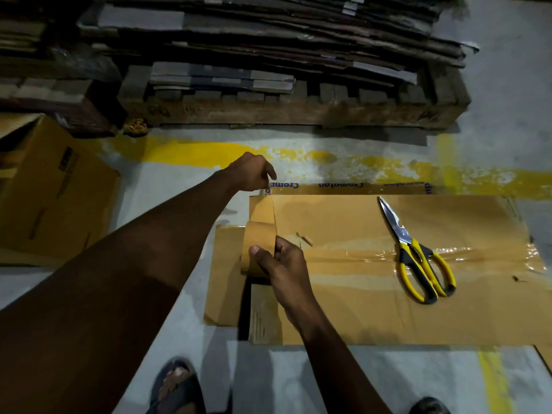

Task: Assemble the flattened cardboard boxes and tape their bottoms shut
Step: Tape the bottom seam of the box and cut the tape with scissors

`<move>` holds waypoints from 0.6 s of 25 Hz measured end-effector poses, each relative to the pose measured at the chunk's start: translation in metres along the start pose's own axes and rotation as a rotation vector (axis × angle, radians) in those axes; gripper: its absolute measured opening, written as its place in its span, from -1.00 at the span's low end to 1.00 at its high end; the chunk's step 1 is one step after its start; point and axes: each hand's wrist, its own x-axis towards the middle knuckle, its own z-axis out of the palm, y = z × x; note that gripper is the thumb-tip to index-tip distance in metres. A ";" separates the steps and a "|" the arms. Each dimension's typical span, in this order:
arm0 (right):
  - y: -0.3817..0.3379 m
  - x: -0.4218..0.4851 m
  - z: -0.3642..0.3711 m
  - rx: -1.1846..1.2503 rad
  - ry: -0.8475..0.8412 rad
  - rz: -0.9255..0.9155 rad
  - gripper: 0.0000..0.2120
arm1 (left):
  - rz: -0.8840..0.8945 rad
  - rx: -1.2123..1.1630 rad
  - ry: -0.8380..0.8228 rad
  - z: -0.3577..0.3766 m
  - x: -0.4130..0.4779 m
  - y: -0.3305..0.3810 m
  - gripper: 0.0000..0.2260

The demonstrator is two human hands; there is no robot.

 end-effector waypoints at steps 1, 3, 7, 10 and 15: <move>0.000 -0.001 -0.001 -0.001 0.010 -0.003 -0.72 | -0.001 -0.050 0.013 0.002 -0.003 0.002 -0.79; 0.001 -0.005 -0.003 -0.046 0.030 -0.015 -0.77 | -0.007 -0.090 -0.001 0.007 -0.013 0.008 -0.85; 0.011 -0.018 -0.008 -0.202 0.020 0.006 -0.68 | -0.108 -0.160 0.096 0.021 -0.020 0.006 -0.84; 0.021 -0.030 -0.021 -0.220 0.004 0.055 -0.48 | -0.203 -0.123 0.128 0.024 -0.019 0.016 -0.84; 0.023 -0.038 -0.029 -0.250 0.010 0.037 -0.64 | -0.356 -0.279 0.440 0.040 -0.055 0.030 -0.79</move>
